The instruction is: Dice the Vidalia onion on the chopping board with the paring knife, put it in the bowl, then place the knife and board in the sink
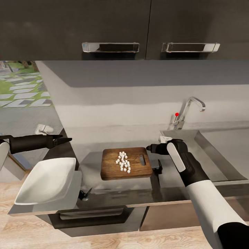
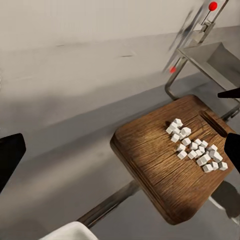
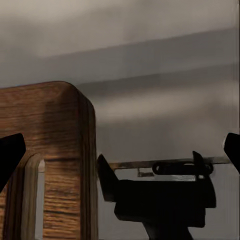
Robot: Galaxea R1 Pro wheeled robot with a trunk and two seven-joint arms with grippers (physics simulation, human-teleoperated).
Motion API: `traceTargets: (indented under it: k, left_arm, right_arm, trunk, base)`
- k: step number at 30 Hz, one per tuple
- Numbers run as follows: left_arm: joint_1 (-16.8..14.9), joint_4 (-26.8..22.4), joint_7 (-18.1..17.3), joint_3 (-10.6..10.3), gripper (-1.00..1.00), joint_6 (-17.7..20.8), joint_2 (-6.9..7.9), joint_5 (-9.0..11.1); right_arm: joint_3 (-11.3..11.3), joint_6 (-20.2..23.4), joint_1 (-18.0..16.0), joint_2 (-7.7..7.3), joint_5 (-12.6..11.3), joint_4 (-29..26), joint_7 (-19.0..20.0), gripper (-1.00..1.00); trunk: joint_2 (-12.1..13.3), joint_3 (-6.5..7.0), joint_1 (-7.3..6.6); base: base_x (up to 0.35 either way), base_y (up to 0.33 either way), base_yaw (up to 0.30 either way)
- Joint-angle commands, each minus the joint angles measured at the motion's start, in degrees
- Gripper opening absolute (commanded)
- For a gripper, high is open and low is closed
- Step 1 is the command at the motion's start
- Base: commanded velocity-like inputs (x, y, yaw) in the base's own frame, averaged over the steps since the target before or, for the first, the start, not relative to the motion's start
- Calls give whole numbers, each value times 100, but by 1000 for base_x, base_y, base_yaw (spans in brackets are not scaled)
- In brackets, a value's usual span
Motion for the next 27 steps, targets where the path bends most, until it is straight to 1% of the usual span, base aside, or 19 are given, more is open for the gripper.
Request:
traceTargets:
  k: [1,6,15,20,25,27]
  left_arm:
    - [-5,-1,-27,3,100,21,1,-13]
    - [-5,-1,-26,3,100,21,1,-13]
    - [-3,1,-30,3,100,21,1,-13]
    - [-4,3,-27,3,100,21,1,-13]
    - [-2,5,-26,3,100,21,1,-13]
    - [-2,6,-26,3,100,21,1,-13]
  right_arm:
    - [17,17,-6,-1,-64,-3,-106,100]
    - [16,42,-6,34,-70,0,-194,100]
    - [17,53,-6,57,-68,0,-211,100]
    - [17,54,-6,64,-62,0,-211,100]
    - [17,54,-6,64,-61,7,-211,100]
    - [17,54,-6,64,-61,73,-294,100]
  trunk:
    - [-6,-7,1]
    - [-6,-7,1]
    - [-6,-7,1]
    - [-6,-7,1]
    - [-6,-7,1]
    - [-6,-7,1]
  base:
    - [0,3,0]
    - [0,0,0]
    - [0,1,0]
    - [0,204,0]
    - [0,22,0]
    - [0,2,0]
